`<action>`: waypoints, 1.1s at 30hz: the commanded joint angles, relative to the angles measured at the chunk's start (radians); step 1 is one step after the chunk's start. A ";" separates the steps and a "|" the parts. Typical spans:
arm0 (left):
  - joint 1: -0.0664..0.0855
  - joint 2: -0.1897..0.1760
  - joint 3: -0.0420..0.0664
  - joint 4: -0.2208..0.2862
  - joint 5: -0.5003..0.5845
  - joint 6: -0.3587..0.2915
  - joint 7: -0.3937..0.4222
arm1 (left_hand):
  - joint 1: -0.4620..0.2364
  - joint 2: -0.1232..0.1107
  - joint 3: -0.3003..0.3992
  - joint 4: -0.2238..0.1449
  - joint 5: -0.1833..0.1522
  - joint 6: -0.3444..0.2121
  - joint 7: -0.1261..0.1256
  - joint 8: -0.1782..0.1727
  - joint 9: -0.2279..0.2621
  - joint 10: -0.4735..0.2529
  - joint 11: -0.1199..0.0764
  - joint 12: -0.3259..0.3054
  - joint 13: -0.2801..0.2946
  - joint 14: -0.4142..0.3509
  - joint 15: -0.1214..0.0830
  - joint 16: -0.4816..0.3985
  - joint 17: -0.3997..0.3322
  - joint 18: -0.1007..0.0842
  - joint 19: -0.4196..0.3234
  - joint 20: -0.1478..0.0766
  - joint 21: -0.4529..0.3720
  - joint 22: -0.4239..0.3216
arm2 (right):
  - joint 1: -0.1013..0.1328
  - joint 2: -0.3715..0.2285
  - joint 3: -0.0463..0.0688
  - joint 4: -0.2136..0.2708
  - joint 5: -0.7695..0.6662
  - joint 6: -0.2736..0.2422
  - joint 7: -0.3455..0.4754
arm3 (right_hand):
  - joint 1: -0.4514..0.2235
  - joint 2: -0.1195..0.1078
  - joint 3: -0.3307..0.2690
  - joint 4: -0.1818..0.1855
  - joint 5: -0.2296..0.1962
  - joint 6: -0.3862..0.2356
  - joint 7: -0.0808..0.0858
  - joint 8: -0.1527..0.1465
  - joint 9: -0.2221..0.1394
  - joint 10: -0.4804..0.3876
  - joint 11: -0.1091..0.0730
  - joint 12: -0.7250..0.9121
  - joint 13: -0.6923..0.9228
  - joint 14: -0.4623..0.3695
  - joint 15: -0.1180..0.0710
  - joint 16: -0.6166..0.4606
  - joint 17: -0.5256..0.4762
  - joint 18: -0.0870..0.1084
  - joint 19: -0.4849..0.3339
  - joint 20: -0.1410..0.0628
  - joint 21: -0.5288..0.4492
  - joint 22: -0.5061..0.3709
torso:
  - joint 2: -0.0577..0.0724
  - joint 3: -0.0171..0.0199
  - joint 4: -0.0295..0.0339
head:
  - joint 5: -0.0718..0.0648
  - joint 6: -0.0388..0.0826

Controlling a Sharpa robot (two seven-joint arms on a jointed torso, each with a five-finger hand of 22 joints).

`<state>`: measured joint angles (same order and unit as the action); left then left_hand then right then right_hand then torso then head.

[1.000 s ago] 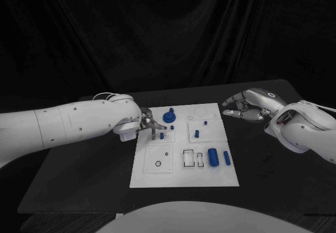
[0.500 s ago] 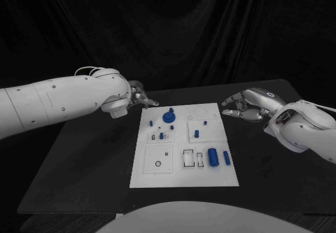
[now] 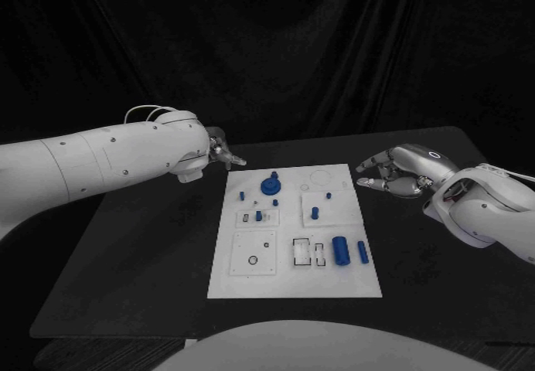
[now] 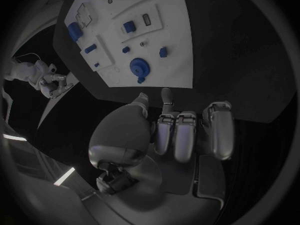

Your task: Assemble the parts on the task board

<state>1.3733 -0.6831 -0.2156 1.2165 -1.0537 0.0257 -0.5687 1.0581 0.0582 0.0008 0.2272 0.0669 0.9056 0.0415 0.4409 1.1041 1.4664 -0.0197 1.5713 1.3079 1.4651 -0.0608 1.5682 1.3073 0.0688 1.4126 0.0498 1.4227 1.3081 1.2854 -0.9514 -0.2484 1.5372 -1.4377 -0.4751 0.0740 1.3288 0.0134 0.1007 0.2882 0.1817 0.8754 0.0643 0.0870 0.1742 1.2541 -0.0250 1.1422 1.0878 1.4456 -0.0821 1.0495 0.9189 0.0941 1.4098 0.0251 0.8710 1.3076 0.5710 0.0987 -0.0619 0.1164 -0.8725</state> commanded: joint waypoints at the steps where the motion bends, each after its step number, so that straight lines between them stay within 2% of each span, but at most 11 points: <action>1: -0.015 0.010 0.001 -0.018 -0.035 0.020 0.020 | 0.010 0.003 -0.009 0.003 0.006 -0.006 0.011 -0.034 -0.019 0.104 0.007 -0.001 0.263 0.106 0.002 0.003 0.263 -0.012 -0.006 0.003 -0.008 0.114 | -0.003 -0.001 0.001 0.005 -0.001 -0.003 0.004 | -0.007 0.004 0.001 0.002 0.005 0.007 0.000 -0.002 -0.001 -0.001 0.001 0.000 0.001 -0.003 0.001 -0.005 0.002 0.018 0.000 0.006 -0.006 0.114 | 0.005 -0.0050 0.0008 | 0.000 0.000; 3: -0.024 0.018 0.001 -0.030 -0.043 0.023 0.023 | 0.010 0.006 -0.016 0.010 0.008 -0.003 0.022 -0.096 -0.066 0.104 0.018 -0.001 0.263 0.106 0.011 0.003 0.263 -0.012 -0.005 0.012 -0.009 0.117 | -0.003 -0.001 0.001 0.005 -0.001 -0.003 0.004 | -0.007 0.004 0.001 0.002 0.005 0.007 0.000 -0.002 -0.001 -0.001 0.001 0.000 0.001 -0.003 0.001 -0.005 0.002 0.018 0.000 0.006 -0.006 0.114 | 0.006 -0.0067 0.0003 | 0.002 0.000; 6: -0.038 0.026 0.001 -0.048 -0.050 0.026 0.026 | 0.008 0.006 -0.020 0.013 0.007 0.009 0.024 -0.110 -0.079 0.104 0.018 -0.001 0.263 0.106 0.013 0.003 0.263 -0.012 -0.005 0.014 -0.010 0.118 | -0.004 -0.002 0.001 0.005 -0.001 -0.003 0.003 | -0.007 0.005 0.002 0.001 0.007 0.008 0.000 -0.002 -0.001 0.000 0.001 0.001 0.001 -0.003 0.001 -0.005 0.001 0.018 0.000 0.006 -0.006 0.114 | 0.007 -0.0095 0.0008 | 0.002 0.000; 9: -0.049 0.032 0.001 -0.059 -0.054 0.030 0.028 | 0.008 0.007 -0.022 0.013 0.007 0.015 0.024 -0.115 -0.083 0.104 0.019 -0.001 0.263 0.106 0.014 0.003 0.263 -0.012 -0.005 0.015 -0.010 0.119 | -0.004 -0.003 0.001 0.005 -0.001 -0.003 0.003 | -0.007 0.005 0.002 0.001 0.007 0.008 0.000 -0.002 -0.001 0.000 0.001 0.001 0.001 -0.003 0.001 -0.005 0.001 0.018 0.000 0.006 -0.006 0.114 | 0.007 -0.0109 0.0011 | -0.001 0.000; 15: -0.064 0.039 0.001 -0.064 -0.056 0.041 0.030 | 0.007 0.008 -0.023 0.015 0.006 0.023 0.023 -0.119 -0.087 0.104 0.018 -0.001 0.263 0.106 0.014 0.003 0.263 -0.012 -0.006 0.015 -0.012 0.118 | -0.005 -0.004 0.001 0.004 -0.001 -0.001 0.000 | -0.007 0.005 0.002 0.001 0.008 0.009 0.001 -0.002 -0.001 0.001 0.001 0.001 0.002 -0.003 0.001 -0.005 0.001 0.018 0.000 0.006 -0.006 0.114 | 0.006 -0.0087 -0.0010 | -0.002 0.000; 21: -0.079 0.045 0.001 -0.068 -0.057 0.050 0.031 | 0.007 0.009 -0.023 0.015 0.007 0.028 0.023 -0.120 -0.089 0.104 0.018 -0.001 0.263 0.106 0.014 0.003 0.263 -0.011 -0.006 0.016 -0.012 0.118 | -0.008 -0.004 0.001 0.002 -0.001 -0.001 -0.001 | -0.007 0.005 0.002 0.001 0.009 0.009 0.001 -0.002 -0.001 0.000 0.001 0.001 0.001 -0.003 0.001 -0.006 0.001 0.017 0.000 0.006 -0.004 0.114 | 0.005 -0.0081 0.0011 | -0.004 0.000; 24: -0.086 0.047 0.001 -0.070 -0.057 0.048 0.034 | 0.008 0.010 -0.023 0.015 0.008 0.033 0.022 -0.121 -0.090 0.104 0.018 -0.001 0.263 0.106 0.014 0.003 0.263 -0.011 -0.006 0.016 -0.013 0.118 | -0.010 -0.004 0.001 0.002 -0.001 -0.002 -0.001 | -0.007 0.005 0.002 0.000 0.010 0.010 0.001 -0.001 -0.001 0.001 0.001 0.002 0.002 -0.003 0.001 -0.006 0.001 0.018 0.000 0.006 -0.007 0.114 | 0.004 -0.0078 -0.0023 | -0.003 0.000; 33: -0.096 0.050 0.001 -0.070 -0.057 0.052 0.039 | 0.008 0.010 -0.024 0.015 0.009 0.036 0.021 -0.122 -0.091 0.104 0.017 -0.001 0.263 0.106 0.014 0.003 0.263 -0.011 -0.006 0.016 -0.012 0.119 | -0.012 -0.006 0.001 0.002 -0.001 -0.002 -0.001 | -0.006 0.004 0.002 -0.001 0.014 0.012 0.002 -0.002 -0.002 0.002 0.002 0.002 0.002 -0.003 0.001 -0.006 0.000 0.018 0.000 0.006 -0.007 0.114 | 0.003 -0.0082 -0.0006 | -0.003 0.000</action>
<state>1.2785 -0.6358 -0.2158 1.1452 -1.1076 0.0663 -0.5489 1.0625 0.0628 -0.0162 0.2441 0.0714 0.9364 0.0608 0.3224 1.0140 1.4654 -0.0062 1.5713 1.3079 1.4653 -0.0533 1.5682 1.3079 0.0688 1.4033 0.0589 1.4167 1.3078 1.2759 -0.9560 -0.2484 1.5385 -1.4375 -0.4753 0.0761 1.3288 0.0134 0.1007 0.2882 0.1920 0.8788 0.0678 0.0870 0.1735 1.2541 -0.0250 1.1422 1.0883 1.4456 -0.0821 1.0495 0.9191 0.0941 1.4098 0.0251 0.8673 1.3073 0.5747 0.0903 -0.0628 0.1128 -0.8725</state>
